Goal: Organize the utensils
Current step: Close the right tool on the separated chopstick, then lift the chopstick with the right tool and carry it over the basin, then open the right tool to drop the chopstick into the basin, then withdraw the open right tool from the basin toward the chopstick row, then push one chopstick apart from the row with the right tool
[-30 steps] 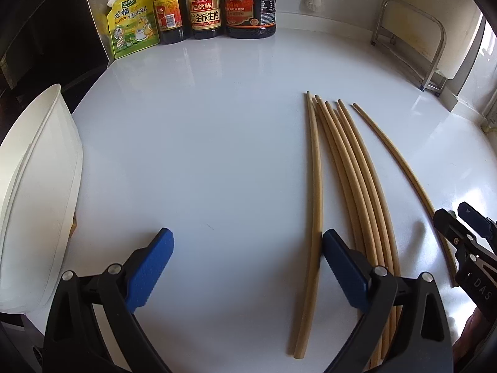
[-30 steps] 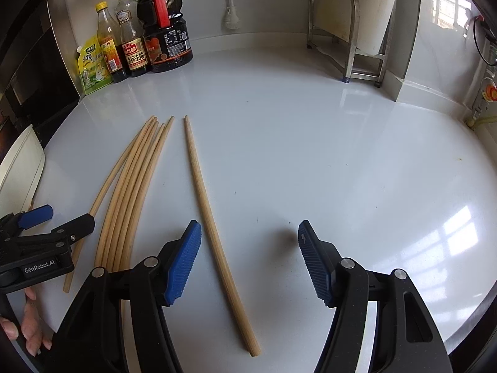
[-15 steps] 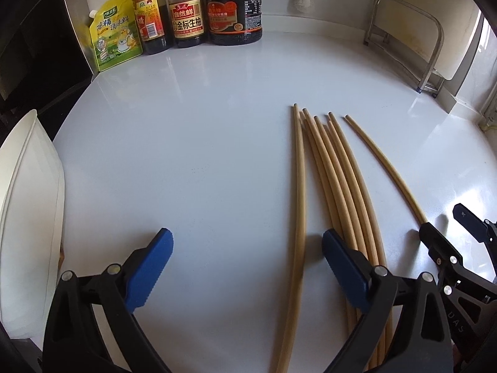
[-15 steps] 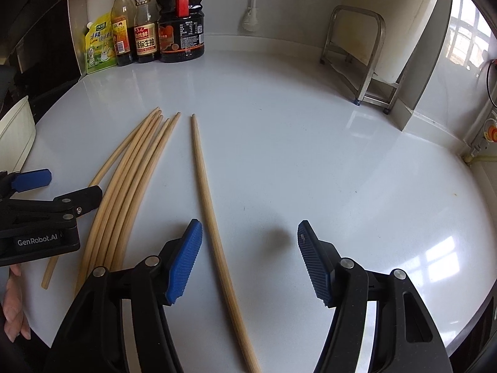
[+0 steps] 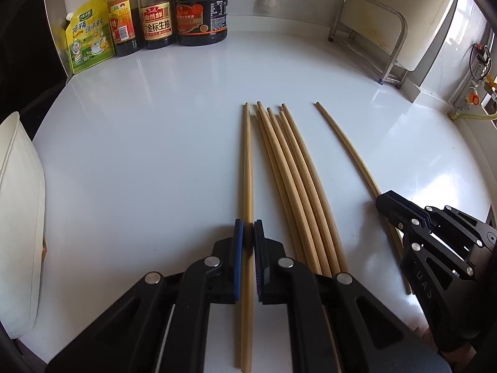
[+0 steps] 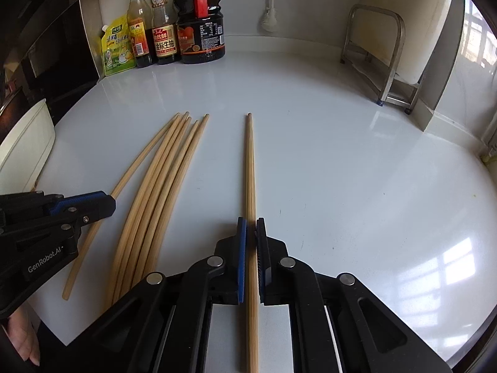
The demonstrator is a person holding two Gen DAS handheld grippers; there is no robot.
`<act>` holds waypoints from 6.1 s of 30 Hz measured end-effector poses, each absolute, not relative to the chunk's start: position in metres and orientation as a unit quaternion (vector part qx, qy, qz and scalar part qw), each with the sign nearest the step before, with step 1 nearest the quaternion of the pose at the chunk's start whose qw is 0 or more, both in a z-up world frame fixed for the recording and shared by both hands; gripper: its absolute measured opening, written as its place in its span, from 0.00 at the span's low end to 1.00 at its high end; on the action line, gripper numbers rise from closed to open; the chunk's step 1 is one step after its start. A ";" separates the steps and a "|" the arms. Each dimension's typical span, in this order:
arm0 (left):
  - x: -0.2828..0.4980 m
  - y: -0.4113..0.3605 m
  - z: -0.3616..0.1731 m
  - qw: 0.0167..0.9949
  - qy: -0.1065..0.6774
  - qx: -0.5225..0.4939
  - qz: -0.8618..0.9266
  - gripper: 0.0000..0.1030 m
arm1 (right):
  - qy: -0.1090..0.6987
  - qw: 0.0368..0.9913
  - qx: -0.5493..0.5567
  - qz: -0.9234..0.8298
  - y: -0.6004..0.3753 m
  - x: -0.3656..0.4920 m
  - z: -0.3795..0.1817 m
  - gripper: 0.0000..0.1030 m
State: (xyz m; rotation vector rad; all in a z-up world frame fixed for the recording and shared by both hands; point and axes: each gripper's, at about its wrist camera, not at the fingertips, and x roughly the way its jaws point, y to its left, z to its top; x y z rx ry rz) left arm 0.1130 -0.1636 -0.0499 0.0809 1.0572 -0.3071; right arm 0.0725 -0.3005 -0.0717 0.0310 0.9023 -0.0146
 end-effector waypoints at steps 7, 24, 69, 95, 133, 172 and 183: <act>0.099 -0.147 -0.035 0.850 0.499 0.009 -0.169 0.07 | 0.424 0.903 0.070 0.000 -0.304 0.059 -0.061 0.06; 0.067 -0.075 0.018 0.874 0.456 -0.033 -0.166 0.07 | 0.377 0.917 0.121 0.048 -0.263 0.033 -0.020 0.06; 0.095 0.199 0.007 0.897 0.426 -0.113 0.037 0.44 | 0.415 0.878 0.035 0.233 0.041 0.127 -0.012 0.08; 0.034 0.126 0.025 0.910 0.407 -0.079 0.010 0.67 | 0.364 0.915 0.034 0.169 -0.052 0.036 0.003 0.32; 0.049 -0.072 0.003 0.890 0.435 -0.023 -0.134 0.78 | 0.403 0.913 0.057 -0.004 -0.264 0.022 -0.044 0.45; 0.077 -0.111 -0.032 0.880 0.463 -0.011 -0.109 0.78 | 0.437 0.898 0.032 0.030 -0.269 0.053 -0.069 0.45; 0.078 -0.112 -0.029 0.880 0.461 -0.009 -0.109 0.78 | 0.448 0.893 0.020 0.034 -0.265 0.053 -0.073 0.45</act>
